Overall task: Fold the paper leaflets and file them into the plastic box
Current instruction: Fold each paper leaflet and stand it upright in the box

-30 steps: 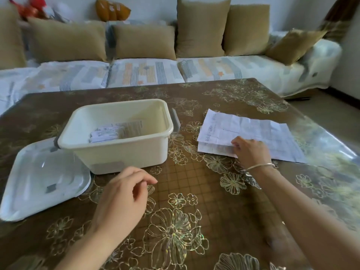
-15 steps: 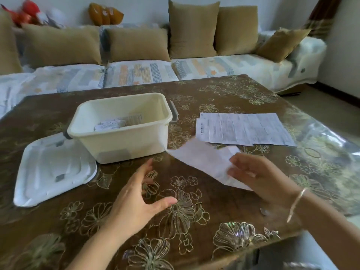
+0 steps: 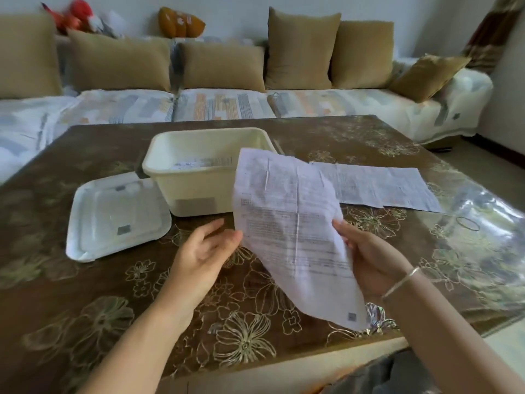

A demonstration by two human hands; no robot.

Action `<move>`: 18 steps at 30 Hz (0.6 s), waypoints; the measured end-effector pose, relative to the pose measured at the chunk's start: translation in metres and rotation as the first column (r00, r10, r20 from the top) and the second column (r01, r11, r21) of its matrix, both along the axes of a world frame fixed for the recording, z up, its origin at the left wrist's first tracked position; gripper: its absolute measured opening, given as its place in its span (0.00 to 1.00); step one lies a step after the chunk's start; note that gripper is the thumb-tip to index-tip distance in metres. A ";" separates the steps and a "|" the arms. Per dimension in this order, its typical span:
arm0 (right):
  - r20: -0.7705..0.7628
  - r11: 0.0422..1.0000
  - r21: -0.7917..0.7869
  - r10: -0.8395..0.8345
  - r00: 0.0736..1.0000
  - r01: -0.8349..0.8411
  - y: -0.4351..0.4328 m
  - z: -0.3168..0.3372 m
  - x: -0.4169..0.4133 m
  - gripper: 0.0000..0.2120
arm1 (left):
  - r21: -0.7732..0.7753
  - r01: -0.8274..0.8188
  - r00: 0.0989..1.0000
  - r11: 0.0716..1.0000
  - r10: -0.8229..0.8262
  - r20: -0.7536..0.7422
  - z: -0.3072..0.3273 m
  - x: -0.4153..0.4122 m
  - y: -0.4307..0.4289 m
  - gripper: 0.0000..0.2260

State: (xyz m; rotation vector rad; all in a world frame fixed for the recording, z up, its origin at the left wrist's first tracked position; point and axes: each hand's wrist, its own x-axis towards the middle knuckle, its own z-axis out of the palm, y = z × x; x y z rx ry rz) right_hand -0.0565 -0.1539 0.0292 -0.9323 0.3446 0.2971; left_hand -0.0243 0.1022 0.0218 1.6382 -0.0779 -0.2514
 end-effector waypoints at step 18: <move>0.470 0.538 -0.786 0.201 0.860 0.304 0.021 -0.043 -0.023 0.26 | 0.134 -0.023 0.993 0.991 0.039 -0.113 -0.008 -0.039 0.043 0.18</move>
